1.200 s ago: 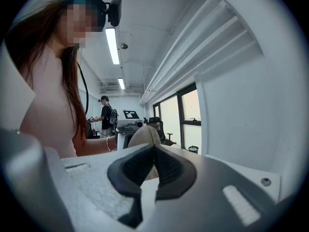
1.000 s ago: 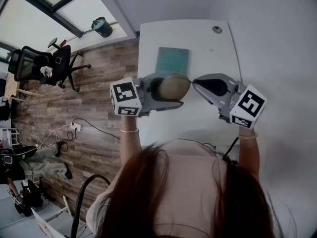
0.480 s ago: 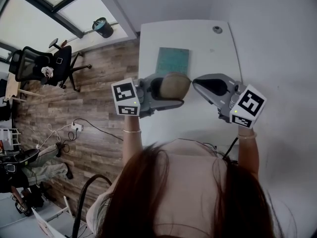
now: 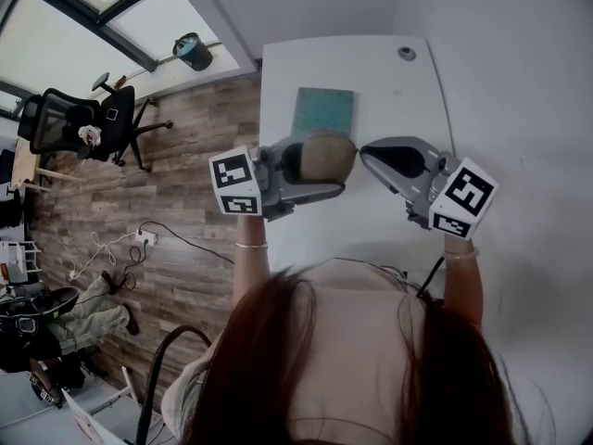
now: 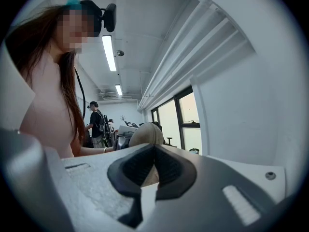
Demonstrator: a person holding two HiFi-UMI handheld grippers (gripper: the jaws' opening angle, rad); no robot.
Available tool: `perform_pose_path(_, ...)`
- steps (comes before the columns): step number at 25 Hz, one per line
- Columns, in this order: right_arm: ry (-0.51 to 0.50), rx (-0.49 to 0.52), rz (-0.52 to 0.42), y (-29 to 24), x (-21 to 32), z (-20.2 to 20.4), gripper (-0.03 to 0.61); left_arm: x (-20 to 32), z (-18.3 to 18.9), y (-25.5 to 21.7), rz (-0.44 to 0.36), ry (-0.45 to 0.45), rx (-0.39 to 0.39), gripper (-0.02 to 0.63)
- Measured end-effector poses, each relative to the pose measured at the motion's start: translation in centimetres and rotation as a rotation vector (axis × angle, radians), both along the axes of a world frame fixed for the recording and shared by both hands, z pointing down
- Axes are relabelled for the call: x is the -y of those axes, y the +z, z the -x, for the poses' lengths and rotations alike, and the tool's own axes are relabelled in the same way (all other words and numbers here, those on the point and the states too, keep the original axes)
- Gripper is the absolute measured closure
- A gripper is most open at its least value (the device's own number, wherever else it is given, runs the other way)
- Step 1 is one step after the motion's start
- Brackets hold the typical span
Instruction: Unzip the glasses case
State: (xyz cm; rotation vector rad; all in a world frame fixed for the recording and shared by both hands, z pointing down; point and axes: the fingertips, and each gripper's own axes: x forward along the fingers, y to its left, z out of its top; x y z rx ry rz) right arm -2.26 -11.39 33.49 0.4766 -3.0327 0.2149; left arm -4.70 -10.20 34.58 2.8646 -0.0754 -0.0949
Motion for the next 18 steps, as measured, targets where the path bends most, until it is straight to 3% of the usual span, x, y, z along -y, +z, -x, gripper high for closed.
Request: perform_pose_path(18, -0.001, 0.004, 0.028, 0.98, 0.0, 0.28, 0.574, 0.61, 0.41, -0.39, 0.027, -0.028, -0.063, 0.319)
